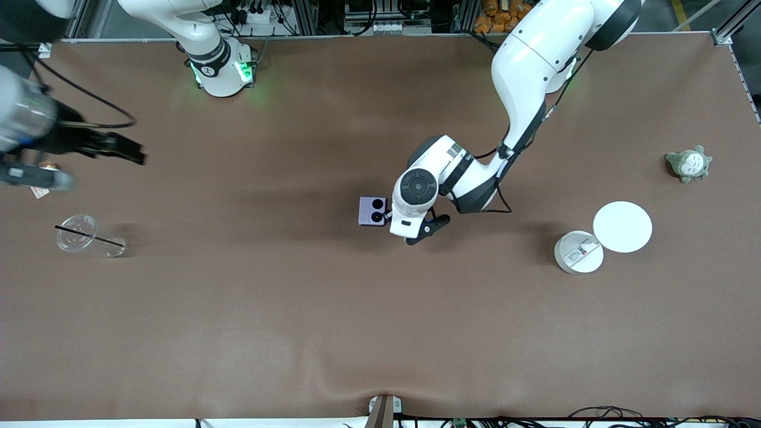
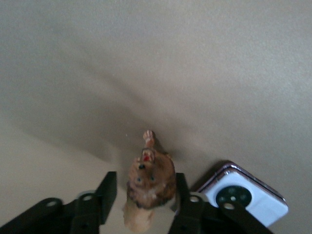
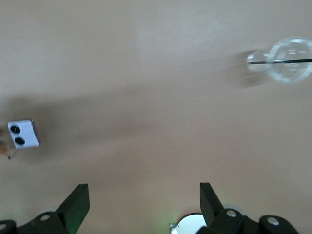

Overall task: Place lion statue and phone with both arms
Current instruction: 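Grasp the lion with the left gripper while the right gripper reaches the phone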

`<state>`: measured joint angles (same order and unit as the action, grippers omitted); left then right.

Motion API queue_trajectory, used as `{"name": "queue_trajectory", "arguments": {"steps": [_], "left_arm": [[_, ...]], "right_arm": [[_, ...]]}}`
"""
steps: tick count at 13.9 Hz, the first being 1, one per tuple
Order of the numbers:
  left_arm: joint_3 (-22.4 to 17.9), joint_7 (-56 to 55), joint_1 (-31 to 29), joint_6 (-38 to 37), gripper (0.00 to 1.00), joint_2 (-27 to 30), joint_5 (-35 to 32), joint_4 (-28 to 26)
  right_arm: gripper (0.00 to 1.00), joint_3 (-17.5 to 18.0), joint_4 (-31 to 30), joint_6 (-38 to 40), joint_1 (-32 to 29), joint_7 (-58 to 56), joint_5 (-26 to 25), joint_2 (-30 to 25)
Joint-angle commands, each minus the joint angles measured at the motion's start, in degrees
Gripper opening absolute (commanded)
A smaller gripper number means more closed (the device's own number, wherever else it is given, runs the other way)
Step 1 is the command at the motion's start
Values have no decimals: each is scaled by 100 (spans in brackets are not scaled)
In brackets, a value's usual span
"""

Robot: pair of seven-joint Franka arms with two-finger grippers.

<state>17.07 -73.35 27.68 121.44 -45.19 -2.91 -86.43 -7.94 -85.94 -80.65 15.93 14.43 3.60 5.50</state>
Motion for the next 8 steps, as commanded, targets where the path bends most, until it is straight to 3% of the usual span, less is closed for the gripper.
{"name": "queue_trajectory", "arguments": {"steps": [1, 4, 8], "left_arm": [[-11, 232, -69, -14, 3, 1, -202, 118], [-11, 698, -332, -330, 0, 203, -263, 144], [-2, 1786, -1070, -691, 0, 888, -395, 135]], "right_arm": [[100, -59, 51, 32, 682, 200, 123, 345], [100, -59, 51, -265, 833, 236, 614, 811], [100, -59, -176, -879, 1105, 236, 642, 1190]]}}
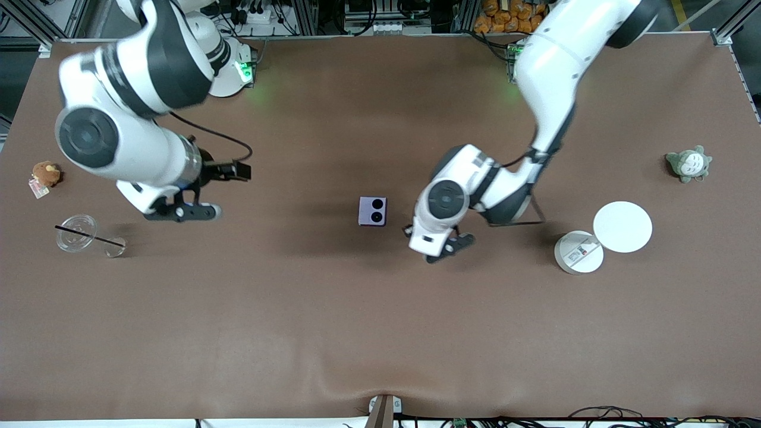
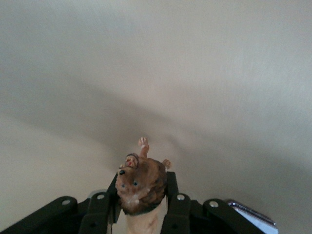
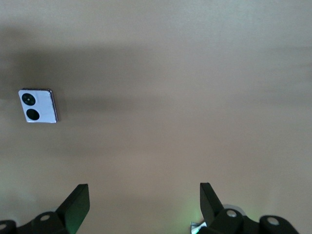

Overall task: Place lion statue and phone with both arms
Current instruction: 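Grasp the lion with the left gripper while the right gripper reaches the phone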

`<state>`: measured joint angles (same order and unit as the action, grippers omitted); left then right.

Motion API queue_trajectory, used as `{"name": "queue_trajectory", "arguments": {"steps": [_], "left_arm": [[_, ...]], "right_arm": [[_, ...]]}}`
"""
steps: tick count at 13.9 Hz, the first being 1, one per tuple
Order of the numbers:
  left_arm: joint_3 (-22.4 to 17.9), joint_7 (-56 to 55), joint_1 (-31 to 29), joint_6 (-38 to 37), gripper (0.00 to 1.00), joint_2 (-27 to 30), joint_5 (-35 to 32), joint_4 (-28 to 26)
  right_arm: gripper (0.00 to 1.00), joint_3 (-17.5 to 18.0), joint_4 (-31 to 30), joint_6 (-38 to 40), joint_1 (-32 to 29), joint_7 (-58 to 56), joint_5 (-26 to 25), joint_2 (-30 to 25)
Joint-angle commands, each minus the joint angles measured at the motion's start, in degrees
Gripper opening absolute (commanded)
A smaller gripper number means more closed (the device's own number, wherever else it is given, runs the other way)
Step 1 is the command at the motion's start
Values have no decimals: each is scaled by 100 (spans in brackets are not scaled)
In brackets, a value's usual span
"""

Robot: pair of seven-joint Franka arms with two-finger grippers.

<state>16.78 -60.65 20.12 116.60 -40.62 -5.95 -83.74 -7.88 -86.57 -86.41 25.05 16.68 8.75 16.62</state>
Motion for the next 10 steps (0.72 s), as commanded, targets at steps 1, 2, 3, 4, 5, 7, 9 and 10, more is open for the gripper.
{"name": "queue_trajectory", "arguments": {"steps": [1, 2, 3, 4, 5, 7, 9, 10], "left_arm": [[27, 876, -472, -286, 0, 519, -91, -143], [19, 1227, -622, -347, 0, 555, -99, -134], [19, 1640, -780, -348, 0, 546, -117, -134], [19, 2061, -930, -348, 0, 529, -117, -143], [10, 2396, -992, -348, 0, 485, -143, -151], [-69, 2802, -1028, -348, 0, 397, -633, -151], [-104, 3119, -1220, -339, 0, 239, -977, -152], [-96, 3347, -1378, -304, 0, 204, -1118, -151]], "right_arm": [[100, -64, -280, -698, 315, 36, 162, 157], [100, -55, -342, -1015, 386, 37, 319, 332], [100, -64, -317, -1279, 543, 45, 599, 542], [100, -64, -290, -1552, 702, 46, 758, 753], [100, -64, -264, -1850, 869, 115, 795, 973], [100, -64, -98, -2291, 1255, 273, 769, 1500], [100, -73, 61, -2494, 1563, 667, 716, 1888], [100, -82, 70, -2721, 1712, 861, 707, 1994]]}}
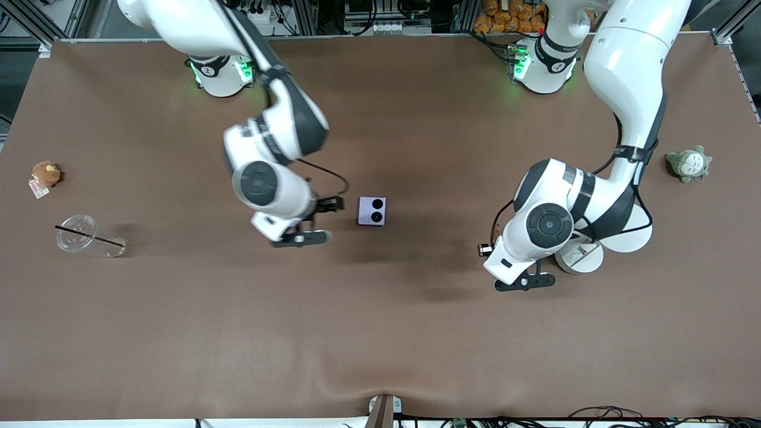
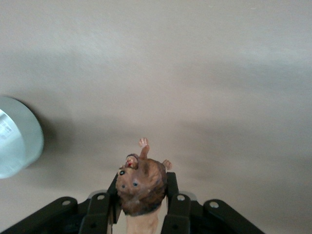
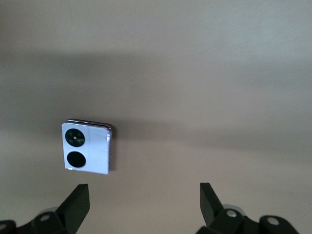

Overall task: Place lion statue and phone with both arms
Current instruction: 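Grasp the white phone with the right gripper and lift it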

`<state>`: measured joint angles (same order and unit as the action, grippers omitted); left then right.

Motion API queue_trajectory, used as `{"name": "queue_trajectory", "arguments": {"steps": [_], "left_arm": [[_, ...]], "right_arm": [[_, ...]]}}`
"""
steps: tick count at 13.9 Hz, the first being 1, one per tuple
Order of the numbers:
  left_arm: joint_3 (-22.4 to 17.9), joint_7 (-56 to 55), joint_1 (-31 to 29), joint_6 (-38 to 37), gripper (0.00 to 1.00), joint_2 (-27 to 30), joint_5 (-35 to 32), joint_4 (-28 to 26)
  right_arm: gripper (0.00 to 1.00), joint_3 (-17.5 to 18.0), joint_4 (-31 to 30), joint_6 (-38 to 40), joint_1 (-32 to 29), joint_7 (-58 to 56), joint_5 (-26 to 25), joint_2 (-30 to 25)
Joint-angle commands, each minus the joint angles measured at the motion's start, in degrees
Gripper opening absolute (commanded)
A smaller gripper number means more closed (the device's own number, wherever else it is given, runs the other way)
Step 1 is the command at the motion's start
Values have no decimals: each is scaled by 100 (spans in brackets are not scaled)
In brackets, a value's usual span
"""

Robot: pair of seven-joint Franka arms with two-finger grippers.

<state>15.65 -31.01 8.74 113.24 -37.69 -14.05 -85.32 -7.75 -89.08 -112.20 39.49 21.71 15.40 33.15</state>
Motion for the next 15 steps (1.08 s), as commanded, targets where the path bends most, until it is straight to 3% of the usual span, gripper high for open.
{"name": "queue_trajectory", "arguments": {"steps": [1, 7, 15], "left_arm": [[17, 707, -380, 58, 0, -151, -326, 6], [35, 2186, -1083, 277, 0, -432, -248, -37], [35, 1969, -1076, 339, 0, -617, 51, -46]], "right_arm": [[100, -87, 312, -379, 383, 508, 16, 445], [100, -95, 303, -1154, 849, 1334, 7, 955], [100, -87, 303, -1576, 1114, 1819, 16, 1316]]}}
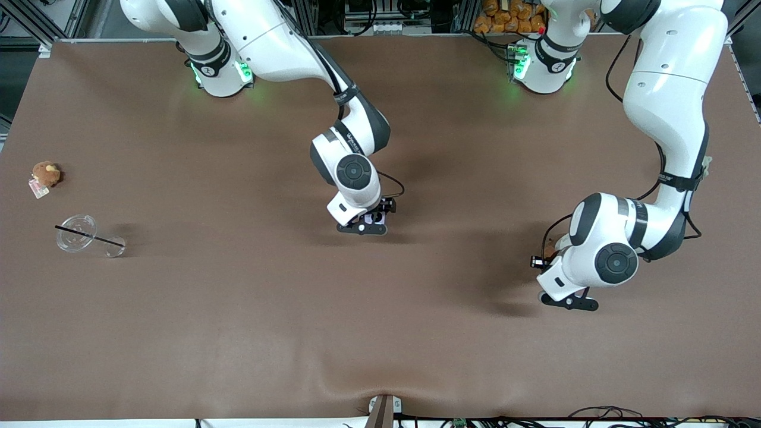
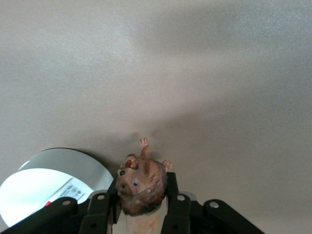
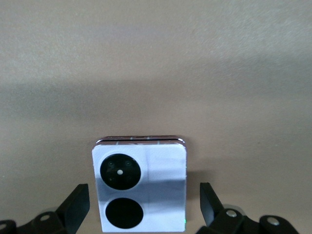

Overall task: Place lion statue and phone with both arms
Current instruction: 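Grasp the white phone with the right gripper and lift it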

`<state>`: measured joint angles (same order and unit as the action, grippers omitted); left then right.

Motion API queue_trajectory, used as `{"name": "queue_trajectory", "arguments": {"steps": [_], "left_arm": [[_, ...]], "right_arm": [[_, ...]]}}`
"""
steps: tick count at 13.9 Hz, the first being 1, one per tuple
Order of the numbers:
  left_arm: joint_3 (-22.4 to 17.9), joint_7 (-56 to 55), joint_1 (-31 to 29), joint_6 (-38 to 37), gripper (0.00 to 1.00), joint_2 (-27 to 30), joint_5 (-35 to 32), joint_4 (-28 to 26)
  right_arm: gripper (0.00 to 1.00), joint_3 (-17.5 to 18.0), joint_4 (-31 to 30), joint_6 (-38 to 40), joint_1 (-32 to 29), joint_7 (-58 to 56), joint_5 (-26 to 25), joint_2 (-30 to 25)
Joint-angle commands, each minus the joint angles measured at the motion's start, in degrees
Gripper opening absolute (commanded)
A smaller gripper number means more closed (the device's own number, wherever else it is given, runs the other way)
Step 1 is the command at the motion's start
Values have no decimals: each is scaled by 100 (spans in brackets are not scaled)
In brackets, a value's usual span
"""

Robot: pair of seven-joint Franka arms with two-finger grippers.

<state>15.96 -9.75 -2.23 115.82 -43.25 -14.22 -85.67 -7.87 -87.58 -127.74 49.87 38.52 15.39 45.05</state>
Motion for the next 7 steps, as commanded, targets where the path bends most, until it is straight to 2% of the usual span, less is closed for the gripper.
{"name": "queue_trajectory", "arguments": {"steps": [1, 4, 7], "left_arm": [[-5, -263, 47, 81, 0, -87, 51, -19], [-14, -316, 56, 81, 19, -113, -2, -28], [-31, -352, 30, 72, 31, -113, -19, -20]], "right_arm": [[100, -75, 153, -23, 84, 164, 17, 153], [100, -83, 153, -31, 102, 173, 17, 206], [100, -75, 153, -84, 102, 173, 26, 284]]}}
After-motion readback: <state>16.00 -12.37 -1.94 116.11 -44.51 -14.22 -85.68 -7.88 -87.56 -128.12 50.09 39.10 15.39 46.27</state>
